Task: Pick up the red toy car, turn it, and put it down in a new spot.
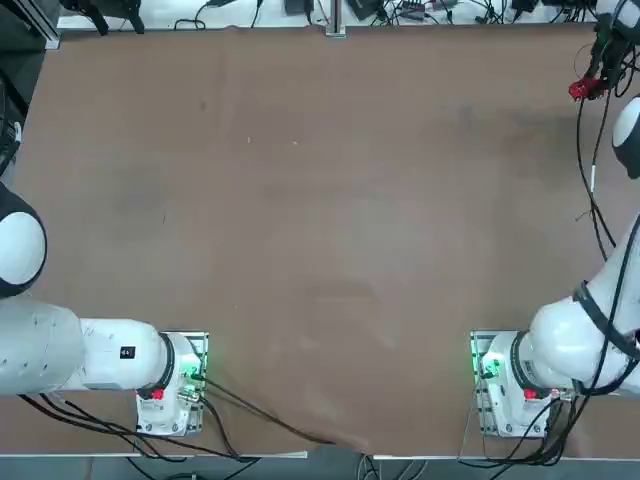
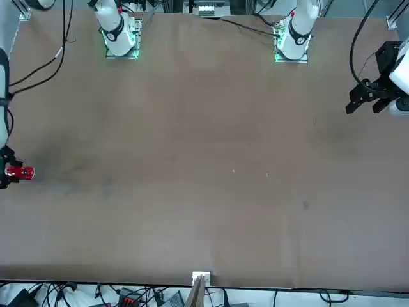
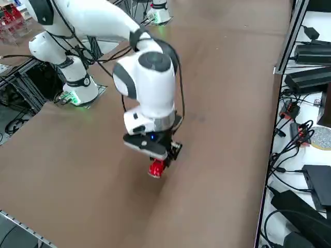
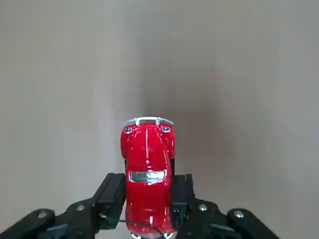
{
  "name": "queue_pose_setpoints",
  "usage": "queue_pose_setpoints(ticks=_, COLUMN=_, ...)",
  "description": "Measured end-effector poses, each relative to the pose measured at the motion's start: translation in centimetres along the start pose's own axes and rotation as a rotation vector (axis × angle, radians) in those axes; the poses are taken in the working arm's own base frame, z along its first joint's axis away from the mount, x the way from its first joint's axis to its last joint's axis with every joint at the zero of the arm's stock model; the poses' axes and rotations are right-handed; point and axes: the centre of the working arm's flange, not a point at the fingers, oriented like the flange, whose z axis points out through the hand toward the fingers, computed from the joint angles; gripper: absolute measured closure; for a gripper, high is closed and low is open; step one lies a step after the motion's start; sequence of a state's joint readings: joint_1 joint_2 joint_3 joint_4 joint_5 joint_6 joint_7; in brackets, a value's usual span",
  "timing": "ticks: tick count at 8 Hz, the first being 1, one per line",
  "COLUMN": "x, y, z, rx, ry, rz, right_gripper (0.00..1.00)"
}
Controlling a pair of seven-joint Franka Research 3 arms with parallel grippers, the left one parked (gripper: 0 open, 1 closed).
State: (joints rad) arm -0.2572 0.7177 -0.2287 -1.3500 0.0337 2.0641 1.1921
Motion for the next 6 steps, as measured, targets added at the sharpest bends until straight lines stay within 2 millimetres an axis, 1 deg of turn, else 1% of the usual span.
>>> queue_pose_setpoints(ticks=1, x=1.9, y=0.2, z=1.5, rx=0.025, ry=-0.028, rz=0.056, right_gripper=0.50)
queue_pose_setpoints(ticks=2, x=4.4, y=1.0, z=2.9, rx=0.044, ry=-0.048, rz=0.097, right_gripper=0.50)
queue_pose_setpoints(ticks=3, x=6.3, y=1.7, z=4.5, rx=0.056, ry=-0.066, rz=0.109, right_gripper=0.50)
queue_pose_setpoints(ticks=4, x=7.4, y=2.2, z=6.0, rx=0.072, ry=-0.086, rz=0.111, right_gripper=0.50)
queue_pose_setpoints(ticks=5, x=8.0, y=2.4, z=7.3, rx=0.086, ry=-0.101, rz=0.105, right_gripper=0.50)
queue_pose_setpoints(ticks=6, x=8.1, y=2.5, z=8.4, rx=0.090, ry=-0.106, rz=0.095, right_gripper=0.50)
